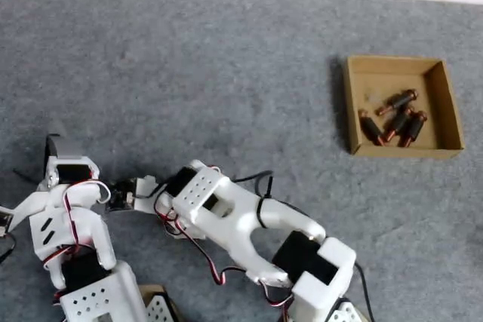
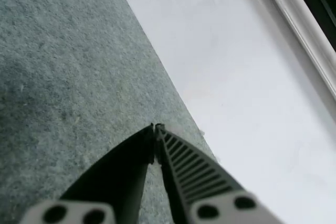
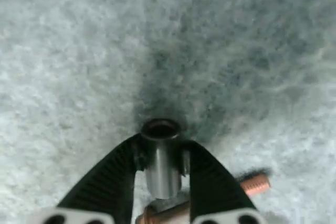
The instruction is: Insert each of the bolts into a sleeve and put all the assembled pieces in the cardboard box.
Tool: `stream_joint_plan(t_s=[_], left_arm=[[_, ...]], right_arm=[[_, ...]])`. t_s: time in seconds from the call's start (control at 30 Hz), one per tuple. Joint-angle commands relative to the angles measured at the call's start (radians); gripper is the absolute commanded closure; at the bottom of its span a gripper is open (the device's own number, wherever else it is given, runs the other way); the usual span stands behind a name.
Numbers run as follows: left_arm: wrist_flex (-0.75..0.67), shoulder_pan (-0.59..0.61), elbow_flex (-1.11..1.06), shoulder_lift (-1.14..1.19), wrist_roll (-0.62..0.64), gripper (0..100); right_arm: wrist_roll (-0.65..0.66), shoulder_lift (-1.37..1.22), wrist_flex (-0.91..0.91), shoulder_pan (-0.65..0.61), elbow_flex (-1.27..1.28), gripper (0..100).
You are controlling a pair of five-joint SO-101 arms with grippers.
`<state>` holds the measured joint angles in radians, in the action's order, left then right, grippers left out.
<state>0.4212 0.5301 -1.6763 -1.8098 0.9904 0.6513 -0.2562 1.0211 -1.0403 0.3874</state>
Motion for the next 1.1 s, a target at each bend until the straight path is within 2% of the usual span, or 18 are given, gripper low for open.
stream_joint_plan(t_s=[0.0,0.3,0.5,0.57,0.63,0.73,0.8,0.87,1.07], left_arm=[[-0.021,0.005,-0.019,-0.012,0.003,97],[-0.021,0.008,-0.019,-0.012,0.003,97],[-0.017,-0.027,-0.019,-0.012,0.003,97],[-0.014,-0.107,-0.019,-0.008,-0.002,97],[0.032,-0.213,-0.019,-0.008,-0.087,97],[0.164,-0.435,-0.008,-0.007,-0.25,97],[0.261,-0.596,0.007,-0.005,-0.305,97],[0.345,-0.697,0.038,-0.005,-0.307,96],[0.459,-0.851,0.07,-0.004,-0.27,76]], right_arm=[[-0.068,0.127,0.035,0.058,-0.016,99.5],[-0.296,0.512,0.008,0.318,-0.018,99.5],[-0.394,0.653,-0.097,0.472,0.159,99.5],[-0.41,0.72,-0.15,0.519,0.232,99.5],[-0.431,0.805,-0.186,0.556,0.306,99.5],[-0.433,0.944,-0.2,0.575,0.414,99.5],[-0.433,1.035,-0.197,0.578,0.489,99.5],[-0.433,1.116,-0.197,0.579,0.558,99.5],[-0.433,1.253,-0.199,0.582,0.691,99.5]])
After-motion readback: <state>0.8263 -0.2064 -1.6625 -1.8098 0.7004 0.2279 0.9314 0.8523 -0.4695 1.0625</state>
